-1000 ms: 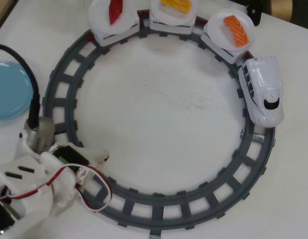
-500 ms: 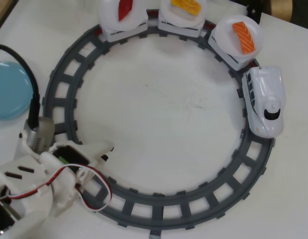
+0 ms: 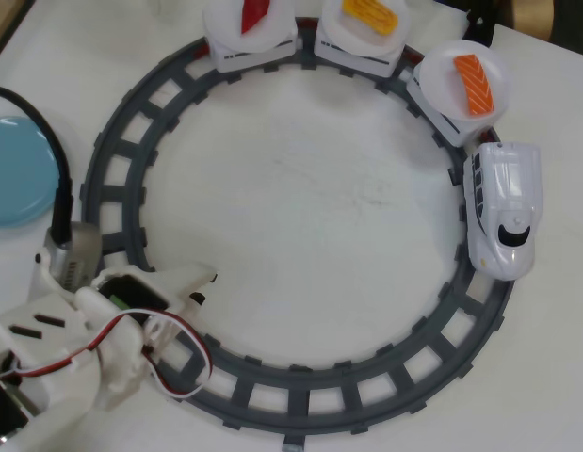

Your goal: Pick up the sushi from the Shinkansen and put it on the blue dish

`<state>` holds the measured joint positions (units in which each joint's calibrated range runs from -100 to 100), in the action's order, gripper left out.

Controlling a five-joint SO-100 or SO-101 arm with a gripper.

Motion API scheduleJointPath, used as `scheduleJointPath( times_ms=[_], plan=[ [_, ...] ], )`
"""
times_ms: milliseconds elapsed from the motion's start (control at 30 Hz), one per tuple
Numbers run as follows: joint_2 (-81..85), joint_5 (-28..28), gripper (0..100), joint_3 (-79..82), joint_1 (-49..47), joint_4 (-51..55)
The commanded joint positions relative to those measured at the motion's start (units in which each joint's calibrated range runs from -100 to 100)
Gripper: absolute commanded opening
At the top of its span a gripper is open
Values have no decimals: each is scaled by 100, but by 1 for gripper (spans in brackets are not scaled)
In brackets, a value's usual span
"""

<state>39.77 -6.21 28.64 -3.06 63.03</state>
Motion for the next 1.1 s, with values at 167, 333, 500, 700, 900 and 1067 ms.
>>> scheduleJointPath(
  times_ms=[167, 333, 500, 700, 900, 1067],
  plan=[
    [-8, -23, 12, -402, 51, -39],
    [-8, 25, 12, -375, 51, -39],
    [-8, 30, 12, -420, 280, -48],
    [-8, 4, 12, -429, 298, -99],
    [-8, -12, 12, -420, 351, -99],
    [-8, -17, 12, -339, 359, -90]
  ],
)
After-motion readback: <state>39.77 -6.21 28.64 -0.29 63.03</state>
